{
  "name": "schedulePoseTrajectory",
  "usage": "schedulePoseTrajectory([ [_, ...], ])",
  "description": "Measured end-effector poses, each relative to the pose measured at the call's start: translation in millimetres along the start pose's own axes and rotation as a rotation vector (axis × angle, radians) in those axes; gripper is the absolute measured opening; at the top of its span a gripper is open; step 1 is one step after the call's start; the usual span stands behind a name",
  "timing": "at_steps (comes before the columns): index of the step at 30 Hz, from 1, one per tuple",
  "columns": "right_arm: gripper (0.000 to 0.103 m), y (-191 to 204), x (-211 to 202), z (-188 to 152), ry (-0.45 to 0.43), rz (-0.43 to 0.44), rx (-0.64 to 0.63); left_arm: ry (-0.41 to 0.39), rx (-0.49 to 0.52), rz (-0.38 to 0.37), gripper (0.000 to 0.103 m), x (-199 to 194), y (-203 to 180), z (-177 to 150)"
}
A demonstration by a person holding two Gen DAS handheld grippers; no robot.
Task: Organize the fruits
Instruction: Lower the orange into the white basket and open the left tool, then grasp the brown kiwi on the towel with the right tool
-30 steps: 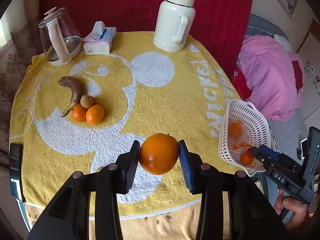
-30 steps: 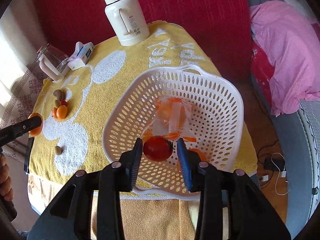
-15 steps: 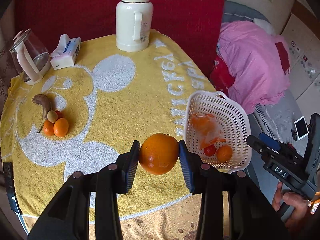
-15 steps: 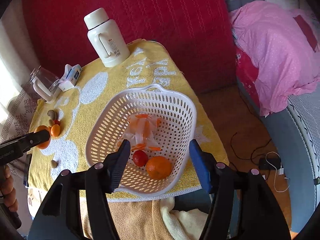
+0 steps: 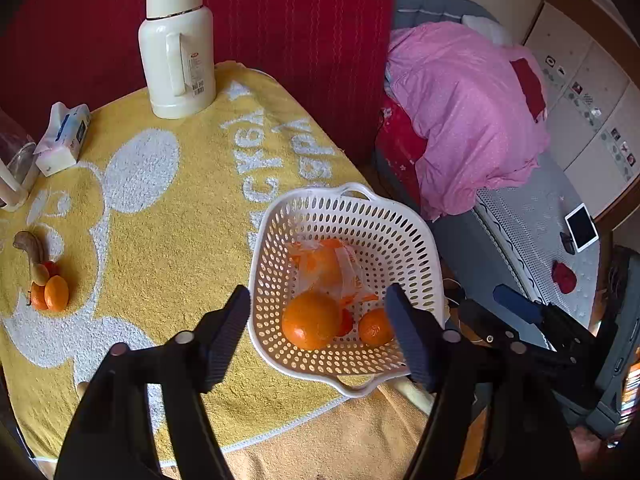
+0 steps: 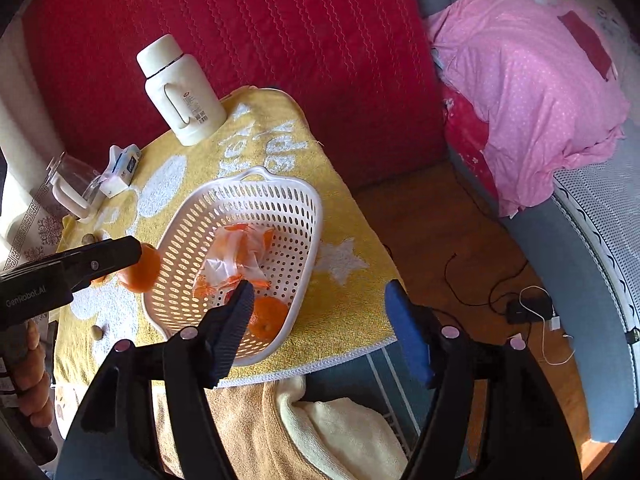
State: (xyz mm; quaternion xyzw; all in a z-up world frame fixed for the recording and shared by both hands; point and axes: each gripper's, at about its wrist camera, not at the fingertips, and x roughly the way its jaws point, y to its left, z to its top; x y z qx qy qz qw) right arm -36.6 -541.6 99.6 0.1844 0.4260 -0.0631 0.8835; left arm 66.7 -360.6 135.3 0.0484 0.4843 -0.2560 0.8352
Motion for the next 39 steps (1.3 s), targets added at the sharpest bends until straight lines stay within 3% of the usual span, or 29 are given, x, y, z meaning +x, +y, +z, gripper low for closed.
schedulePoseTrajectory([
  [9, 0.075, 4, 7, 7, -0.004, 0.031, 0.007, -0.012, -0.114, 0.086, 0.079, -19, 42, -3],
  [22, 0.080, 60, 21, 20, 0.009, 0.115, -0.081, -0.023, -0.246, 0.187, 0.083, -54, 101, -30],
  [33, 0.080, 110, 24, 16, 0.020, 0.162, -0.139, -0.027, -0.401, 0.272, 0.086, -94, 173, -76],
  [39, 0.080, 159, 26, 4, 0.033, 0.203, -0.262, -0.026, -0.502, 0.364, 0.086, -118, 222, -107],
])
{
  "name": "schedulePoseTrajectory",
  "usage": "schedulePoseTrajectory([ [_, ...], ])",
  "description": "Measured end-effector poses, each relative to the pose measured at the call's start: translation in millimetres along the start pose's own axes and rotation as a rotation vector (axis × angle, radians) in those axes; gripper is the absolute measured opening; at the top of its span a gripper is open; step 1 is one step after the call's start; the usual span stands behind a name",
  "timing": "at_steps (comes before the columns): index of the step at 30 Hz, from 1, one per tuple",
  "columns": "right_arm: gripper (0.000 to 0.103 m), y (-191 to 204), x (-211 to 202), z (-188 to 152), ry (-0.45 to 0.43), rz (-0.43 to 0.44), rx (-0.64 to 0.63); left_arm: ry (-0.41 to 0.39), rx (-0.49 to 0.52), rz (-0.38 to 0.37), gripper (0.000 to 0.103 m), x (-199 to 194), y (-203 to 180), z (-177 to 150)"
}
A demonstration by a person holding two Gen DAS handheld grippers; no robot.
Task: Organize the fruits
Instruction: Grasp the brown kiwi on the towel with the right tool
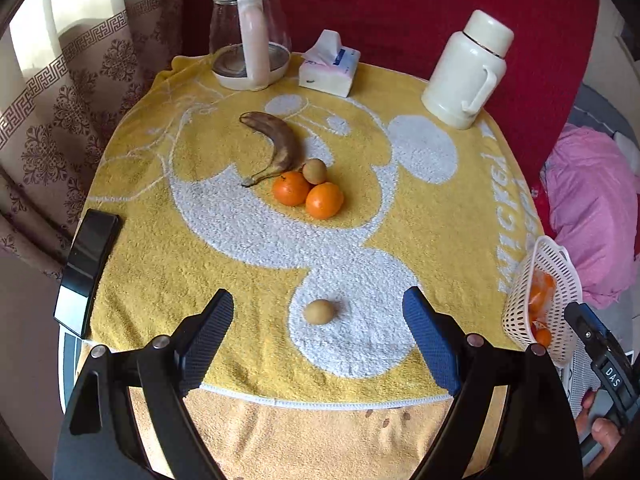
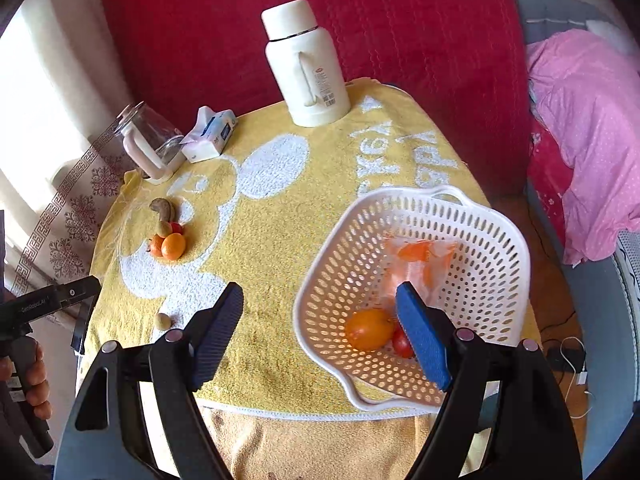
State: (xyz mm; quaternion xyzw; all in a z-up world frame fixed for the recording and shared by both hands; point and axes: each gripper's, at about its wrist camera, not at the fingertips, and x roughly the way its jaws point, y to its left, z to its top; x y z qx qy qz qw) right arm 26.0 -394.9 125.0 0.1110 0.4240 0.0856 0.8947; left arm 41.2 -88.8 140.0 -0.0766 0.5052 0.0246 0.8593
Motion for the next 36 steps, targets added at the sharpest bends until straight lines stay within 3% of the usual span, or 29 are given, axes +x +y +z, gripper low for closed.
schedulePoseTrajectory([
  [15, 0.078, 148, 70, -27, 0.194, 0.219, -0.344, -0.001, -0.143, 0.081, 0.086, -12, 101, -3],
  [18, 0.071, 167, 87, -33, 0.232, 0.233, -0.373, 0.000, -0.157, 0.088, 0.086, -12, 116, -1],
  [25, 0.058, 192, 128, -36, 0.307, 0.228, -0.359, 0.013, -0.174, 0.083, 0.086, -7, 145, 1],
  [28, 0.057, 198, 140, -37, 0.314, 0.204, -0.358, 0.018, -0.183, 0.082, 0.086, -4, 157, 2],
  [34, 0.042, 208, 165, -45, 0.344, 0.140, -0.355, 0.032, -0.199, 0.090, 0.086, 2, 182, 5],
  [36, 0.042, 211, 168, -48, 0.346, 0.130, -0.362, 0.033, -0.201, 0.091, 0.086, 3, 188, 8],
])
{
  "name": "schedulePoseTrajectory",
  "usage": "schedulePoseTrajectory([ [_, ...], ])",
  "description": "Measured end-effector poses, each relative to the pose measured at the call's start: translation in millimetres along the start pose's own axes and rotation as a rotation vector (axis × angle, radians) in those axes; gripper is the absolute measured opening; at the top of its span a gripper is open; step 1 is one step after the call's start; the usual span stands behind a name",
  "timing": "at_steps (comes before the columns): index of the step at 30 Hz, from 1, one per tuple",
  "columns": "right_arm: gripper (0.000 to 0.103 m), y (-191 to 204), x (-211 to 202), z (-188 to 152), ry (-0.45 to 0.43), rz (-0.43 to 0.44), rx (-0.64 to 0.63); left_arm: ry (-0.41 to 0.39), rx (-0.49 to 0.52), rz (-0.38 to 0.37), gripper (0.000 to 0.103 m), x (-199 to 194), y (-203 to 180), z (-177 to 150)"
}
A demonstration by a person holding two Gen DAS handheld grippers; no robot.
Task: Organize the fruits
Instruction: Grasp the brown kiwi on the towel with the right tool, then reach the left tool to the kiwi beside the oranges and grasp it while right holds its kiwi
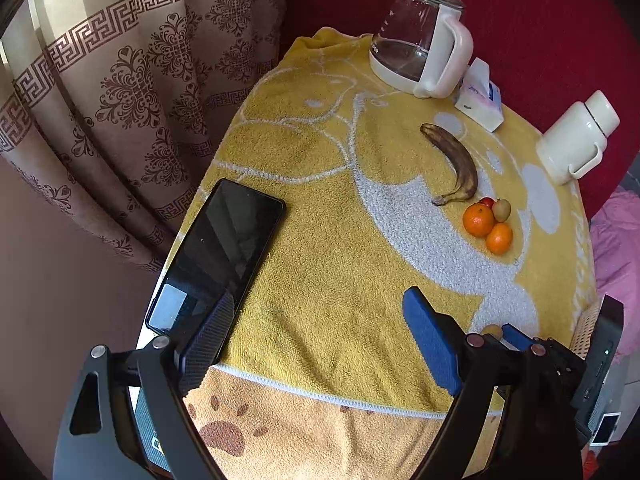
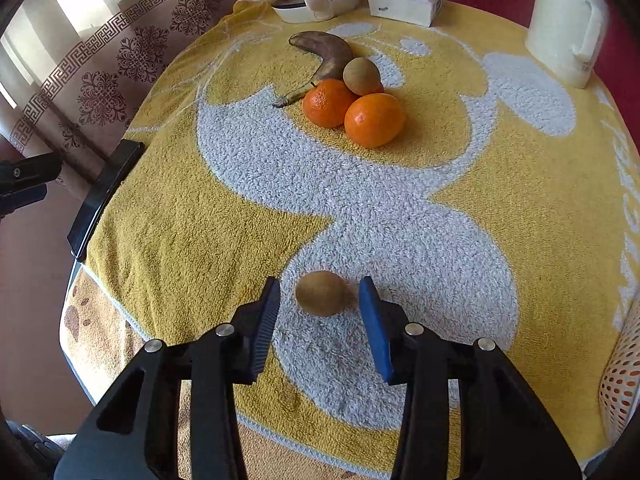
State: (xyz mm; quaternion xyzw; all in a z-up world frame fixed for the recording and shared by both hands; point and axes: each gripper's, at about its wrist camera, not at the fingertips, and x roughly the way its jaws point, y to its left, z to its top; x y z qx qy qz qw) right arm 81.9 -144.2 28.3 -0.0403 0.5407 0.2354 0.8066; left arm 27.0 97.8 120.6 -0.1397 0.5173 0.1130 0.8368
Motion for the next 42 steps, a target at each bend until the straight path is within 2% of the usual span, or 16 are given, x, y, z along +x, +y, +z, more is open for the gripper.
schedulePoseTrajectory([
  [6, 0.036, 7, 10, -2, 0.004, -0.049, -0.015, 0.013, 0.014, -0.014, 0.086, 10, 6, 10],
  [9, 0.029, 7, 10, -3, -0.004, -0.077, -0.013, 0.025, 0.030, -0.024, 0.086, 17, 4, 13],
  [16, 0.029, 4, -8, -4, -0.025, -0.081, 0.040, 0.045, 0.074, -0.064, 0.086, 33, -11, 21],
  [22, 0.029, -7, -36, -4, -0.062, -0.105, 0.092, 0.050, 0.133, -0.122, 0.086, 49, -44, 31],
  [33, 0.029, -28, -65, -14, -0.099, -0.145, 0.180, 0.052, 0.291, -0.239, 0.085, 77, -127, 47],
  [38, 0.029, -39, -70, -23, -0.097, -0.161, 0.220, 0.050, 0.361, -0.283, 0.078, 90, -163, 56],
  [42, 0.029, -46, -72, -28, -0.095, -0.166, 0.244, 0.050, 0.401, -0.293, 0.068, 101, -184, 62],
])
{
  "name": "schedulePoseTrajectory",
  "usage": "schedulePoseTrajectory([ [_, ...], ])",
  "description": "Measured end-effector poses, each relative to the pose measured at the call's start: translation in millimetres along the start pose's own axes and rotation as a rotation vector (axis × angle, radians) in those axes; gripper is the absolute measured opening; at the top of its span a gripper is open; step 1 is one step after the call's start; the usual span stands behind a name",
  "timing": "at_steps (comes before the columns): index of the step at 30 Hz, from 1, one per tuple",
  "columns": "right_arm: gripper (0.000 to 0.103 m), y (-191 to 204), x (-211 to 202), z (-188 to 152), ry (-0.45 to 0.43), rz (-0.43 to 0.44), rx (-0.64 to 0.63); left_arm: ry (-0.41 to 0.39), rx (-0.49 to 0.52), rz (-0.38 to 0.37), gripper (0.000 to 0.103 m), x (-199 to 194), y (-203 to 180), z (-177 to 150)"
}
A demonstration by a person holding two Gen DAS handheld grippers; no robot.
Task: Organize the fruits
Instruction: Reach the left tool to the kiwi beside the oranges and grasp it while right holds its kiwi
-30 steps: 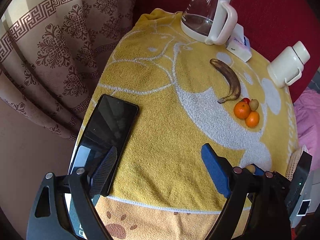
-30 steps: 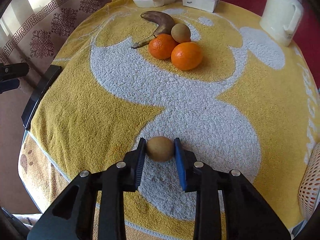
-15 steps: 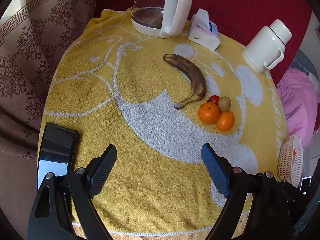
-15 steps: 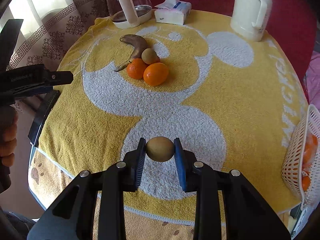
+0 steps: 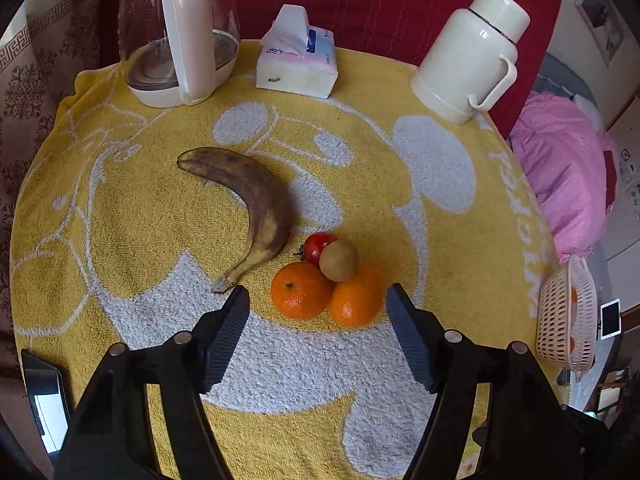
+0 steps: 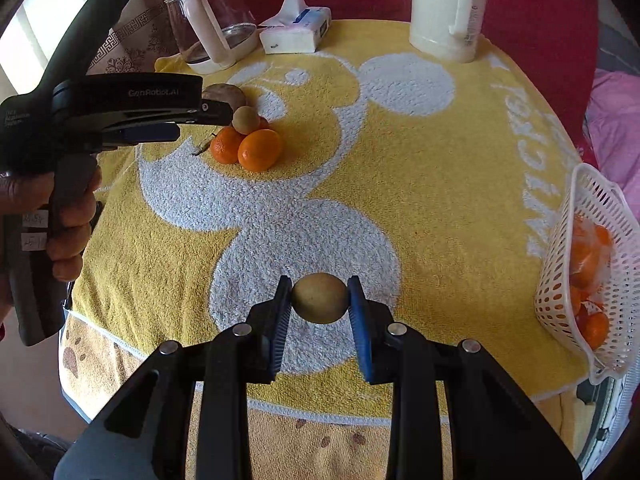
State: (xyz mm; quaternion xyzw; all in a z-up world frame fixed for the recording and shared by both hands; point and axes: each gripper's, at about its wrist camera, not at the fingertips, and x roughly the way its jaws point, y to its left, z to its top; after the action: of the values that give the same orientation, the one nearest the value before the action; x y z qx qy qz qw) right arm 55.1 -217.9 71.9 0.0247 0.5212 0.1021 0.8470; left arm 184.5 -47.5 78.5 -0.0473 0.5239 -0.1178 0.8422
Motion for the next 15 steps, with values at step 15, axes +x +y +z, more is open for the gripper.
schedulePoseTrajectory([
  [15, 0.029, -22, -4, 0, -0.002, -0.002, 0.022, 0.017, 0.083, 0.048, 0.034, 35, -16, 17],
])
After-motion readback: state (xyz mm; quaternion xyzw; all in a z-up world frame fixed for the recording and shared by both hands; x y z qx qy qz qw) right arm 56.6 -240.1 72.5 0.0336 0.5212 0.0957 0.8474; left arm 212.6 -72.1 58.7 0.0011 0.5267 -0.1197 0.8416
